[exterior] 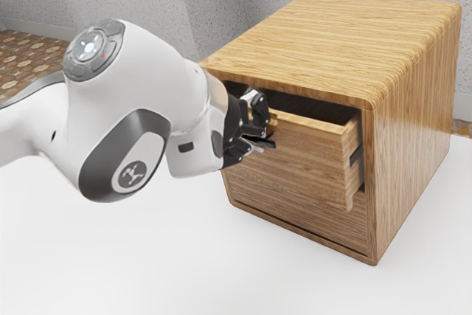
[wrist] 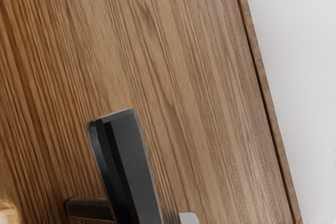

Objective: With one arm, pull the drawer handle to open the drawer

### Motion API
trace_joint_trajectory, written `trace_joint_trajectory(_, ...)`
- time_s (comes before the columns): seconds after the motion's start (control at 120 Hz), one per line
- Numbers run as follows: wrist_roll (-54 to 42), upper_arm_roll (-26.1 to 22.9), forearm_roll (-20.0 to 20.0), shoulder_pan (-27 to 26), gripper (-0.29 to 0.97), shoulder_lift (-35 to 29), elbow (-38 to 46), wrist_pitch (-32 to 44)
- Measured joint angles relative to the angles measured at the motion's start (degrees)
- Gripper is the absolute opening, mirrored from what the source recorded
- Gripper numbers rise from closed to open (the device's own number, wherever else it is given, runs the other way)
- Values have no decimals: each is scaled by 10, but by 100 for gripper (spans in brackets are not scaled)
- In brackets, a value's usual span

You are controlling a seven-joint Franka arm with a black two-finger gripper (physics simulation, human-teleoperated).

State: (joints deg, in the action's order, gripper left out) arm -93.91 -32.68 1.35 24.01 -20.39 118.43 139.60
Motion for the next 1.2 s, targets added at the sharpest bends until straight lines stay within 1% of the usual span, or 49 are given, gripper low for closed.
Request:
trace_joint_trajectory(0.125, 2, 0, -4, -1, -9, -17, 11, -5)
trace_joint_trajectory(0.175, 3, 0, -5, 0, -6, -26, 16, -8)
trace_joint_trajectory(0.283, 4, 0, 1, 2, -3, -42, 26, -14)
trace_joint_trajectory(0.333, 4, 0, 4, 2, -5, -49, 30, -16)
trace_joint_trajectory(0.358, 5, 0, 4, 3, -3, -53, 32, -17)
trace_joint_trajectory(0.45, 5, 0, 7, 5, -2, -64, 38, -22)
trace_joint_trajectory(0.642, 7, 1, 10, 6, -3, -82, 47, -30)
trace_joint_trajectory(0.75, 7, 1, 16, 9, 1, -96, 59, -33)
trace_joint_trajectory(0.867, 8, 1, 22, 11, 1, -105, 66, -36)
trace_joint_trajectory(0.992, 8, 1, 28, 12, -2, -118, 75, -38)
trace_joint_trajectory(1.2, 8, 4, 33, 12, -1, -144, 89, -47)
